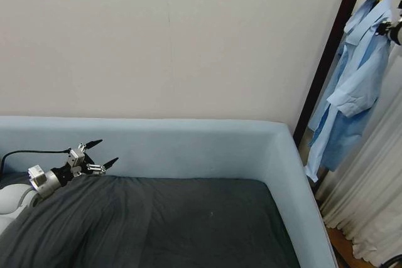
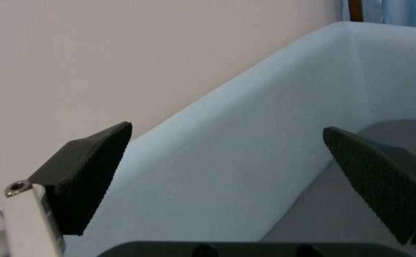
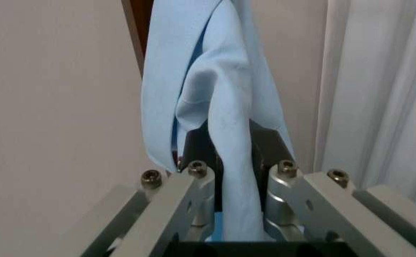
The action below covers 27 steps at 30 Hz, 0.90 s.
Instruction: Pick up the clothes from the sofa and hang them on the clothes hanger.
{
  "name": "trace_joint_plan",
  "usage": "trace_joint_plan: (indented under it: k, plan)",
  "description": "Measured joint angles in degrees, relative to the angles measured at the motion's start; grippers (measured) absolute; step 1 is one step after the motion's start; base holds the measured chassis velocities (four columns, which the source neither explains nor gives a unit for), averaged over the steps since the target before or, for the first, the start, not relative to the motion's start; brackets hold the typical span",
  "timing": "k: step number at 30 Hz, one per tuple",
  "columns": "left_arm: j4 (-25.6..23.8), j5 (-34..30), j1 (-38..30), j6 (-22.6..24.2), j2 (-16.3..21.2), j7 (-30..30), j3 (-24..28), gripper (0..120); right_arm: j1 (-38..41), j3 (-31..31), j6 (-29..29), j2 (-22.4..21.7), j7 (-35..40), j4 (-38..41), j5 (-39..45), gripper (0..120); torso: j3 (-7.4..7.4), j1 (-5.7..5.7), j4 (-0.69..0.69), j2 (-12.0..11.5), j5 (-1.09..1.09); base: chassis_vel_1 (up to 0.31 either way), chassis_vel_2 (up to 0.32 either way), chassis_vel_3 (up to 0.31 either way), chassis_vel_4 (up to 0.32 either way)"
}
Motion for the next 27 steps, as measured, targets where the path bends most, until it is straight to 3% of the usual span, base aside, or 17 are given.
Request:
trace_joint_plan:
  k: [9, 13, 17, 22, 25, 27]
  plan:
    - [-0.6, 0.04, 0.32, -0.03, -0.05, 0.01, -0.06, 100, -0.8, 0.19, -0.03, -0.65, 0.2, 0.84, 1.11, 7, 0.0, 0.0, 0.0, 0.0, 0.0, 0.0, 0.0, 0.0, 0.0]
    - [-0.95, 0.04, 0.69, -0.05, 0.16, 0.01, -0.37, 100, -0.74, 0.16, -0.3, -1.08, 0.04, 1.63, 1.99, 14, 0.0, 0.0, 0.0, 0.0, 0.01, 0.0, 0.0, 0.0, 0.0]
    - [-1.25, -0.03, 0.94, -0.12, 0.39, 0.01, -0.65, 100, -1.53, 0.77, -1.65, -2.44, 0.16, 5.42, 3.54, 34, 0.0, 0.0, 0.01, 0.0, -0.01, 0.0, 0.0, 0.0, 0.0]
    - [-1.63, -0.08, 1.08, -0.13, 0.36, -0.01, -0.7, 100, -4.75, 3.27, -3.92, -4.76, 1.26, 11.08, 4.35, 47, 0.0, 0.0, 0.01, 0.0, 0.01, 0.0, 0.0, 0.0, 0.0]
    - [-1.82, -0.13, 1.07, -0.15, 0.15, -0.03, -0.7, 100, -10.55, 8.08, -5.38, -9.22, 1.42, 19.68, 4.79, 63, 0.0, 0.0, 0.01, 0.0, 0.01, 0.0, 0.0, 0.0, 0.0]
    - [-1.83, -0.27, 1.05, -0.15, 0.08, -0.04, -0.67, 100, -13.21, 10.47, -5.61, -11.22, 1.19, 22.83, 4.97, 67, 0.0, 0.0, 0.0, 0.0, 0.01, 0.0, 0.0, 0.0, 0.0]
